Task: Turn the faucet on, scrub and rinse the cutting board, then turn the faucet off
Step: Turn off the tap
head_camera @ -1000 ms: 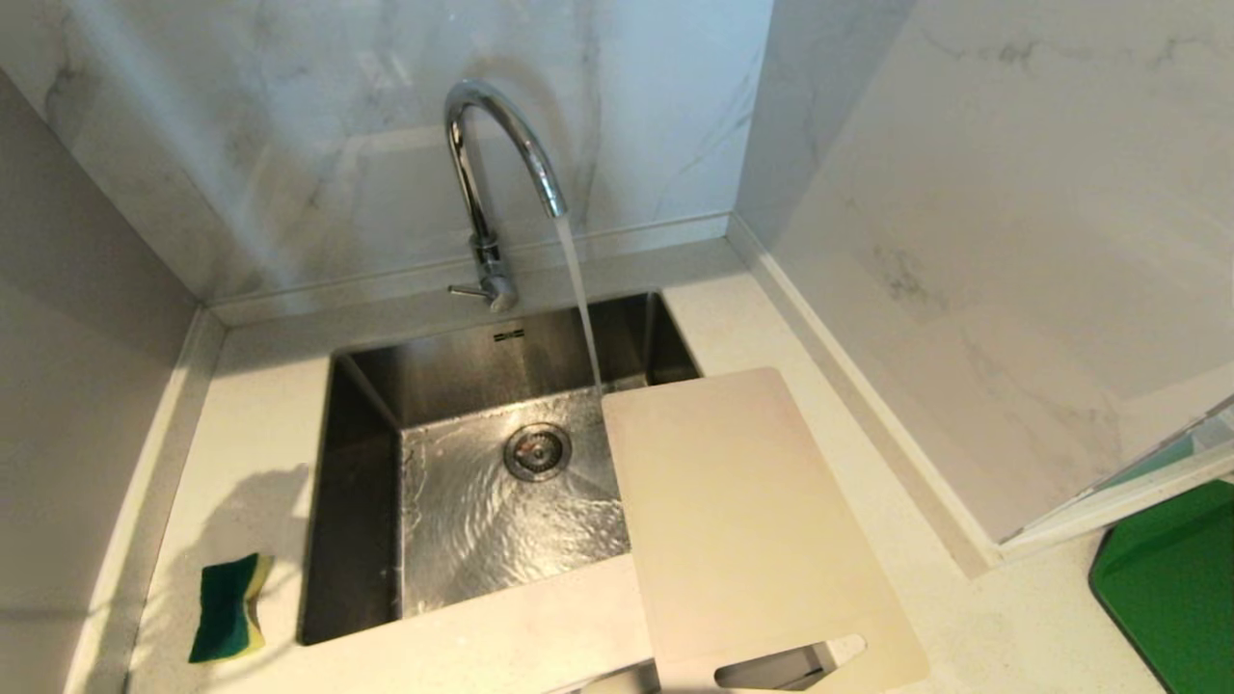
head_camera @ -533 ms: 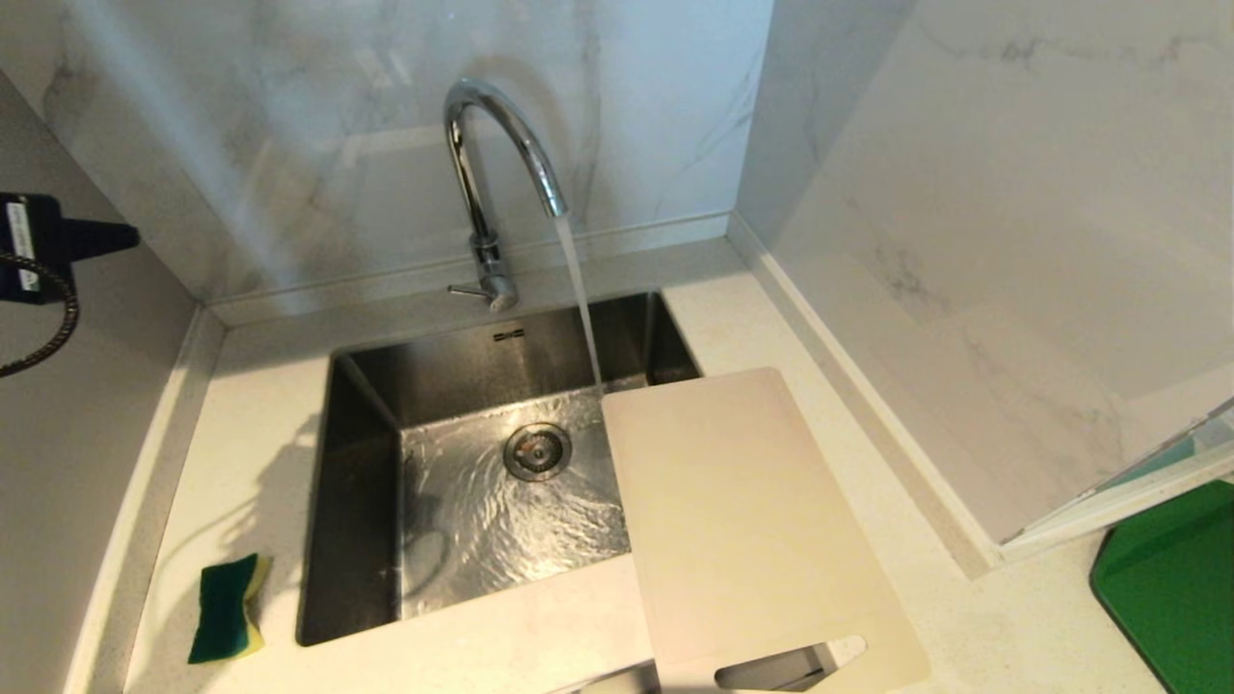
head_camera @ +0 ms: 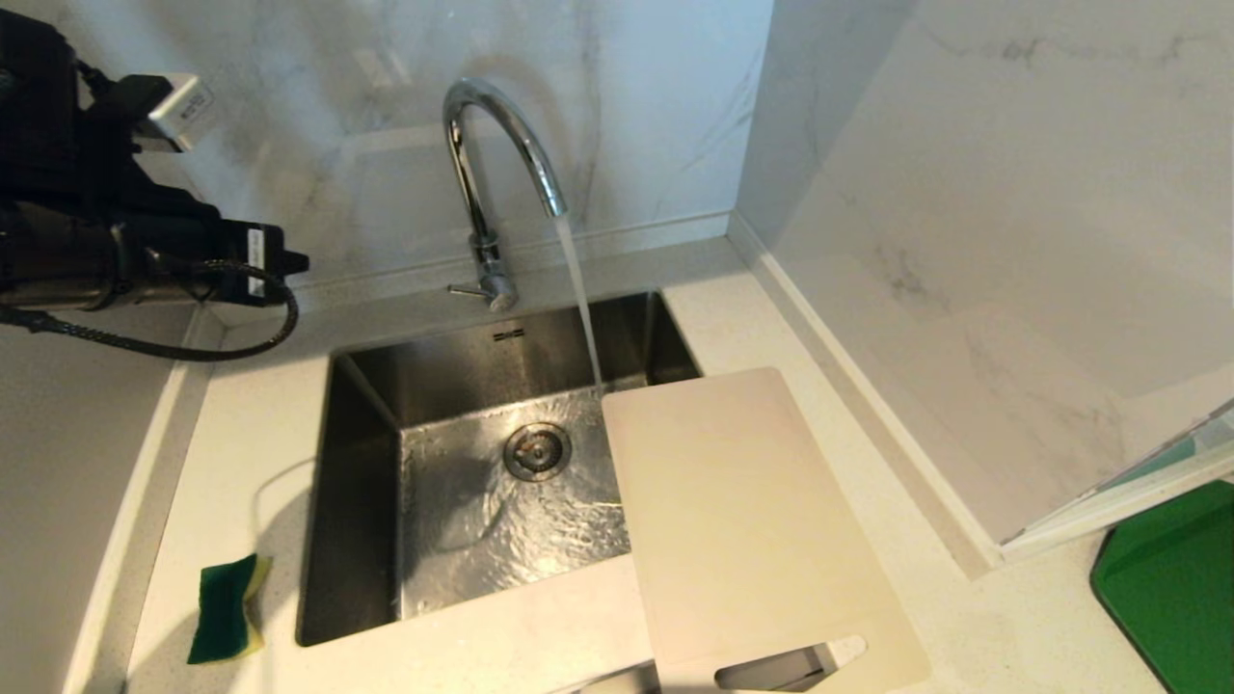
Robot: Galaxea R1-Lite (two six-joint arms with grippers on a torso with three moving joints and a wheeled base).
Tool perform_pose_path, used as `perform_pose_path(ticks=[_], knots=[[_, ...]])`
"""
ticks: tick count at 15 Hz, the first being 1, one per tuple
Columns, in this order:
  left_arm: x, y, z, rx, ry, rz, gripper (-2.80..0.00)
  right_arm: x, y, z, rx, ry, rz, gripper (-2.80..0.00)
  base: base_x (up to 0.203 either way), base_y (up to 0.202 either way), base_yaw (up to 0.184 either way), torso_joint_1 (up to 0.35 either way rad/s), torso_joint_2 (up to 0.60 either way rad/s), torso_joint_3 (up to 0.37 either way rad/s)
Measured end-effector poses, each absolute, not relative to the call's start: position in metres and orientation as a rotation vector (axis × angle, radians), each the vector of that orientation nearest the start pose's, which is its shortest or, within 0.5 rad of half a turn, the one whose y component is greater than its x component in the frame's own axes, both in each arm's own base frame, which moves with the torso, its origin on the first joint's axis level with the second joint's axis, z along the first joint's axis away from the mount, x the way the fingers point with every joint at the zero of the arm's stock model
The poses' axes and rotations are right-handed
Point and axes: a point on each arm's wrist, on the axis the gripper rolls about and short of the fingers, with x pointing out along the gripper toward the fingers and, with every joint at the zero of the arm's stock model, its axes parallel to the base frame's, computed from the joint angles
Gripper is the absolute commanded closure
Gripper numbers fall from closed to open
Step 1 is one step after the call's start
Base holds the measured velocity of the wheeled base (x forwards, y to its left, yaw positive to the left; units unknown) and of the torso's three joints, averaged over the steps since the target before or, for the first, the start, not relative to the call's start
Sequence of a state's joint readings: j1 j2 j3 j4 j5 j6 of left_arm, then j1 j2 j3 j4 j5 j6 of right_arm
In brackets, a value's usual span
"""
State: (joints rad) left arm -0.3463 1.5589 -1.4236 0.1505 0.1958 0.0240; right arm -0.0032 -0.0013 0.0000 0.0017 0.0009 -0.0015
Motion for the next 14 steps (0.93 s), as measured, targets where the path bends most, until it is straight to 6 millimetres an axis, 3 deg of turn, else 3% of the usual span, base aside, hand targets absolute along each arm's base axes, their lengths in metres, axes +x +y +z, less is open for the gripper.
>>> perform_pose_path(ticks=[6, 14], knots=[[0.318, -0.116, 0.289, 0.118, 0.363, -0.177, 0.0, -0.023, 0.0, 0.075, -0.002, 0.0, -0.003, 0.0, 0.0, 0.0, 0.0, 0.0, 0.0, 0.0], [0.369, -0.138, 0.236, 0.124, 0.492, -0.281, 0.0, -0.023, 0.0, 0.075, -0.001, 0.0, -0.003, 0.0, 0.0, 0.0, 0.0, 0.0, 0.0, 0.0]])
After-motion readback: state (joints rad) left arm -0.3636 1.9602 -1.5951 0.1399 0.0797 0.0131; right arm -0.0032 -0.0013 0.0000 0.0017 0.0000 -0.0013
